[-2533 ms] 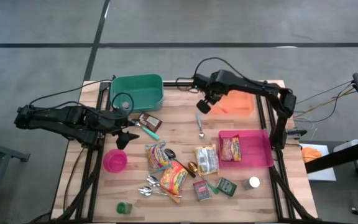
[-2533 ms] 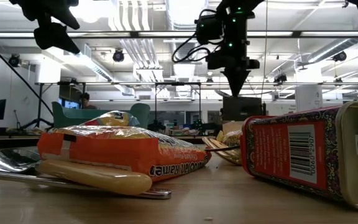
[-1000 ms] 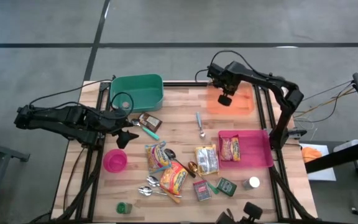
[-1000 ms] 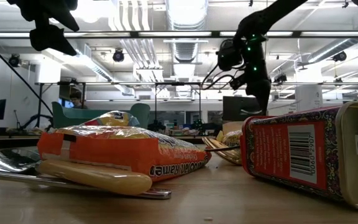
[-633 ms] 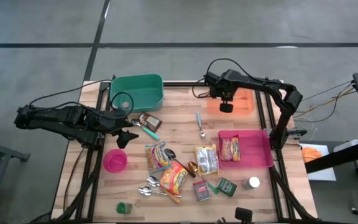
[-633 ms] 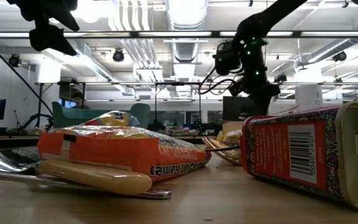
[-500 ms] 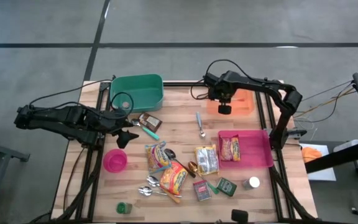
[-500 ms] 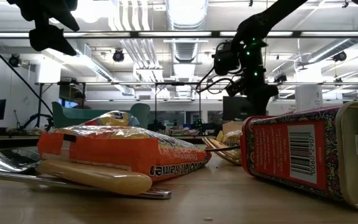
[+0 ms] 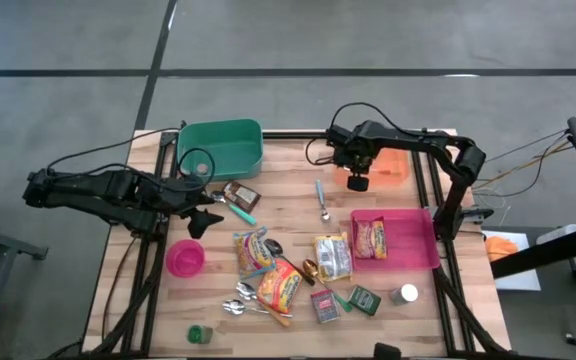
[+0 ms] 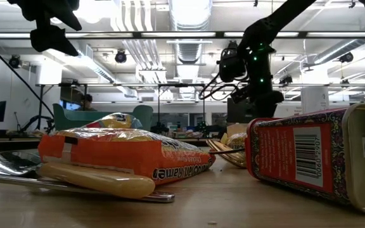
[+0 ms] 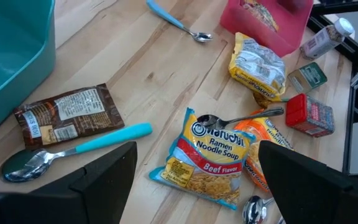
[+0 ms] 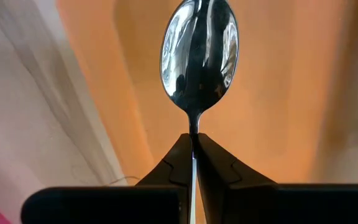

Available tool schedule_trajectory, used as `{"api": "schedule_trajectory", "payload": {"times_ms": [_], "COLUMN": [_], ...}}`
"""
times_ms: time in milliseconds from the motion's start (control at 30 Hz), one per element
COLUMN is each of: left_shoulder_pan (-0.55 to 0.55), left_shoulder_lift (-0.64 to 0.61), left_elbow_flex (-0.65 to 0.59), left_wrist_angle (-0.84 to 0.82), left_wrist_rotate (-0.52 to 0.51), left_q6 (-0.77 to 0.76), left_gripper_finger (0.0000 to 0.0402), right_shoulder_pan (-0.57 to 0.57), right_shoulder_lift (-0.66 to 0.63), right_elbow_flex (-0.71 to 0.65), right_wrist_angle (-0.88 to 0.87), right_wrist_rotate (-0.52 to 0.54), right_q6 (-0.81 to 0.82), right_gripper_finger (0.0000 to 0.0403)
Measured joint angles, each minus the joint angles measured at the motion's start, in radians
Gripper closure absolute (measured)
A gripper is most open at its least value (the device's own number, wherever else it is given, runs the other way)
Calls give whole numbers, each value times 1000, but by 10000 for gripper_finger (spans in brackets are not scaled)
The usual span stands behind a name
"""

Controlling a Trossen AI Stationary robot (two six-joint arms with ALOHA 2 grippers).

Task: Pick & Place Food Item
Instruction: Put the orange spoon into the orange bin

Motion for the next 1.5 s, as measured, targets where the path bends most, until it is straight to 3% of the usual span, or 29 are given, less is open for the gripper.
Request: {"api": "schedule_trajectory", "payload": {"times_ms": [200,600,800,967,1500], "left_shoulder_pan": [0,0,0,0,0], "left_shoulder_lift": [0,0,0,0,0], "left_elbow_flex": [0,0,0,0,0], "left_wrist_angle": [5,5,5,5,5], "left_wrist_rotate": [0,0,0,0,0], "left_q6": [1,1,1,1,1], "left_gripper_finger": [65,65,64,65,65], "right_shoulder_pan": [11,20,24,33,46], "right_shoulder_lift": [0,0,0,0,0], "right_elbow_flex": [-2,-15,-24,-31,-66], "right_wrist_angle": [7,22,22,21,23], "right_wrist_rotate": [-25,-218,-224,-296,-300], "right_q6": [-4,-24,-15,-24,-2], "right_gripper_finger": [395,395,395,395,395]}}
